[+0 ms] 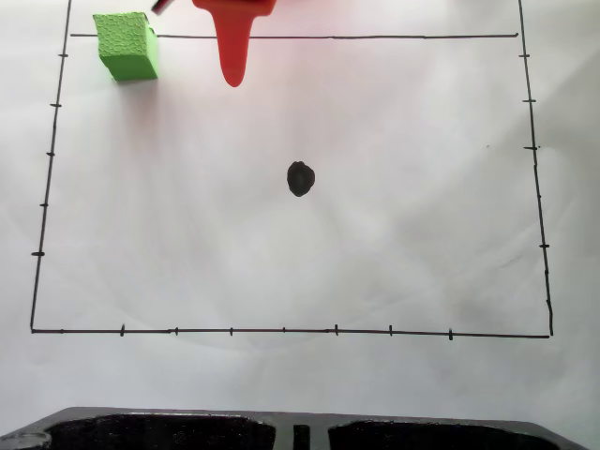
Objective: Grasp the colored block, Place it on the black dot, and then return the arm to the default position.
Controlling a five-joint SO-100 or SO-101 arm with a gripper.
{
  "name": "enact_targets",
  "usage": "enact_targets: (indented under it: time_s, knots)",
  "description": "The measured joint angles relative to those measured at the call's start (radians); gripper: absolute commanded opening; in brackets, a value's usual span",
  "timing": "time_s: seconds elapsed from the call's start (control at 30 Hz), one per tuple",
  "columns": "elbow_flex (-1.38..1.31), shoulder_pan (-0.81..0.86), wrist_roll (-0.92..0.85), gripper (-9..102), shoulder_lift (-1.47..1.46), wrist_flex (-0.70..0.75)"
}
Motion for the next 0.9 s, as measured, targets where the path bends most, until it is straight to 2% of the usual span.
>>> enact_targets:
  time_s: [0.17,0.4,0.57,0.67,0.9]
  knots:
    - [0.0,-0.002,-0.011,0,0.0,-0.005]
    - [0.0,-0.017,-0.026,0,-0.104,-0.083]
    - [-0.043,0.026,-0.184,0,-0.284,-0.163]
    - [-0.146,0.063,-0.25,0,-0.41,-0.114]
    - [-0.466,0.181,-0.4,0,-0.686,0.115]
